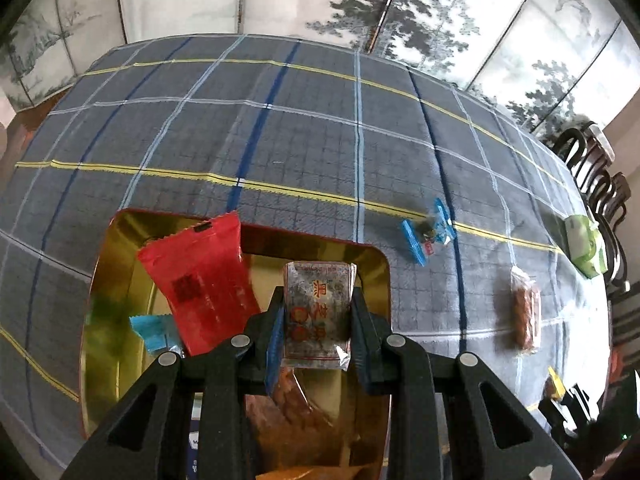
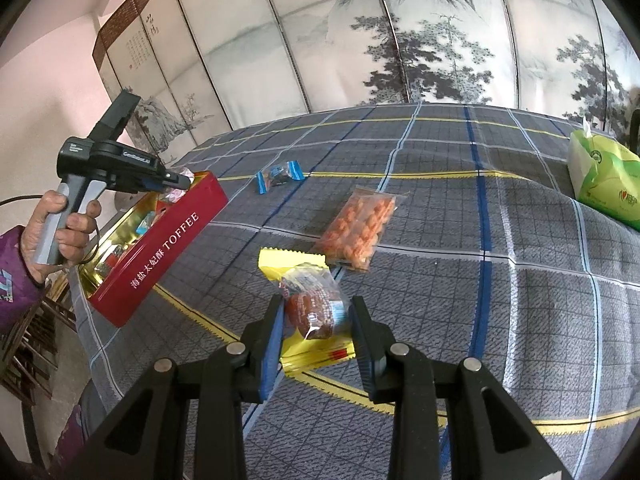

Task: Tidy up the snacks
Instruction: 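Lower the candy bag into the gold tin and open the left tool, then withdraw the left tool from the tin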

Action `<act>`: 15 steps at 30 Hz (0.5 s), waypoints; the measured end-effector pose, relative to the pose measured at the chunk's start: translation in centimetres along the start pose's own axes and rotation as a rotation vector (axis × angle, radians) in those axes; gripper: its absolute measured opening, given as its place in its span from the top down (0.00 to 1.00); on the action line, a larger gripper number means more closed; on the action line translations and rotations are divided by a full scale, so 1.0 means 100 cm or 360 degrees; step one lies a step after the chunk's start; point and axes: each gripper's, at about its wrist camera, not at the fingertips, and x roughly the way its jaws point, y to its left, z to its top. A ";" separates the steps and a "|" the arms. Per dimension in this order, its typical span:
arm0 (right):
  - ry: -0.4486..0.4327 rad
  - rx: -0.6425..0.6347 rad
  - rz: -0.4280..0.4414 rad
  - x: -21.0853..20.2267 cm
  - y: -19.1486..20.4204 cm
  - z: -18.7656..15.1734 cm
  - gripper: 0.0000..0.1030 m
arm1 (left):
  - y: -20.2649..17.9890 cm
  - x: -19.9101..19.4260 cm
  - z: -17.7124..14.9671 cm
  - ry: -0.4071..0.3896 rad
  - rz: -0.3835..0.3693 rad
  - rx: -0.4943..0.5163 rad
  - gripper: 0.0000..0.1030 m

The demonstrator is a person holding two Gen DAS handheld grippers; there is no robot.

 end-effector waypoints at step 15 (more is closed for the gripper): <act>0.0012 -0.0009 -0.0011 0.001 0.000 0.000 0.68 | 0.009 -0.033 -0.022 -0.0135 -0.0057 -0.0116 0.32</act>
